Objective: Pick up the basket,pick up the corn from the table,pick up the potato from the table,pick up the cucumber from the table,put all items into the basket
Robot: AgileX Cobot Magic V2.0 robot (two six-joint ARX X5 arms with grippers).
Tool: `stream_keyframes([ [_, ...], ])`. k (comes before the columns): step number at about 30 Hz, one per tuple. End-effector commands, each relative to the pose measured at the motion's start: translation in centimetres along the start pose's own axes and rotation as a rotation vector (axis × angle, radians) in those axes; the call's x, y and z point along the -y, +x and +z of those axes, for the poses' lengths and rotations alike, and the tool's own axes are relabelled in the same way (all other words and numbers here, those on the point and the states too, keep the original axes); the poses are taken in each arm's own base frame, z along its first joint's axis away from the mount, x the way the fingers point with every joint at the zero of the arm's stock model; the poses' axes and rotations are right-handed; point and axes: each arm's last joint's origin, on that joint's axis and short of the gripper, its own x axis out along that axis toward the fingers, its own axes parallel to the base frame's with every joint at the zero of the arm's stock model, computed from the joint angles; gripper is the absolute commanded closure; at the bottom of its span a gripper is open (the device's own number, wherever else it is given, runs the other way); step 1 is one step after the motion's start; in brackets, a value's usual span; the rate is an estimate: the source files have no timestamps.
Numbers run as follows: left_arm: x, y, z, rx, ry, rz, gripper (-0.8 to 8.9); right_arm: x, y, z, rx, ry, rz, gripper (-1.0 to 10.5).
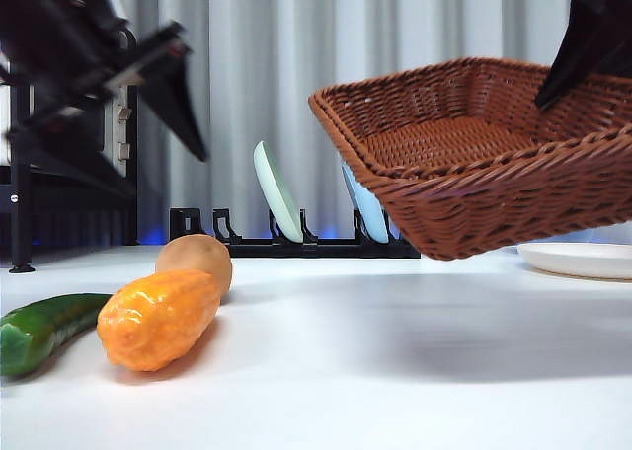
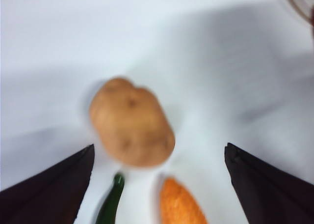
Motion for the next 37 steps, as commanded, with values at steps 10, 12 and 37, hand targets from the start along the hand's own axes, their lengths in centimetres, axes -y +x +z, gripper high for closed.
stream_keyframes([
  [10, 0.6, 6.7, 2.0, -0.175, 0.007, 0.165, 3.68, -0.5, -1.3, 0.1, 0.044, -0.003, -0.036, 9.6],
  [12, 0.3, 7.5, 1.7, -0.191, 0.004, 0.171, 3.68, -0.5, -1.3, 0.1, 0.044, -0.003, -0.036, 9.6],
  [37, 0.2, 8.3, 2.2, -0.205, 0.082, 0.112, 8.22, -0.5, -1.3, 0.1, 0.046, -0.004, -0.036, 9.6],
])
